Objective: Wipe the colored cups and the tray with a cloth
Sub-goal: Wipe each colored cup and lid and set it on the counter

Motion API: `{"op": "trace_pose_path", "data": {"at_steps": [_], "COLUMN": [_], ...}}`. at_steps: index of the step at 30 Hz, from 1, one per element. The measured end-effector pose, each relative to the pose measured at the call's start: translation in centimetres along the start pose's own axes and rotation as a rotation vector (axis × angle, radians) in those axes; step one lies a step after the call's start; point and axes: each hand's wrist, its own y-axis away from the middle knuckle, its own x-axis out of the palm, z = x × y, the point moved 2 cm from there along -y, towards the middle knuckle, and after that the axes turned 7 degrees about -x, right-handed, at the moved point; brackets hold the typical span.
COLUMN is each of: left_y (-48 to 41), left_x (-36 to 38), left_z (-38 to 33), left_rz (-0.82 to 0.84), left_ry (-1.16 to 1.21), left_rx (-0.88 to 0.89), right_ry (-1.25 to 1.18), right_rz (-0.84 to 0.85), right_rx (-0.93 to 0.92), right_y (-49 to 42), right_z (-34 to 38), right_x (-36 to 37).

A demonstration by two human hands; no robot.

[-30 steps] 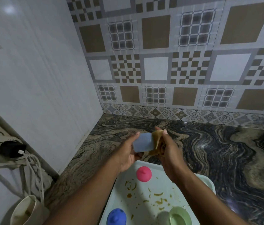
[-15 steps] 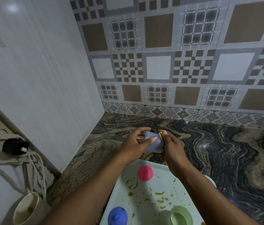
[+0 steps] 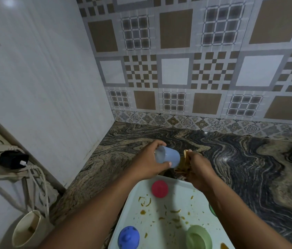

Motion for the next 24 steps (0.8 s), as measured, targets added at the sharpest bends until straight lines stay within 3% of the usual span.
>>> {"op": "trace_pose_path", "data": {"at_steps": [4,10,15,24], "left_y": [-1.8,-5.2,-6.0,-5.4], "left_x": [1.0,4.3,6.5,6.6], "left_z": [-0.2,0.0,0.7,1.3], "left_rz": [0.000,0.133,0.219,0.237], "left_ry": [-0.213,-0.542,-0.750,-0.727], "left_rx": [0.042,0.066,0.089,0.079], "right_ry": [-0.035,0.038,0.123,0.115], "right_rz": [-0.103,-0.010,-0.087,-0.010], "right_rx": [0.021,0.055,0.084,0.049], "right_y": [-1.4,-2.8,-3.4,-2.6], "right_z": [-0.1,-2.1,-3.9,-3.5], "right_x": [-2.5,-4.2,-4.8,-4.9]}}
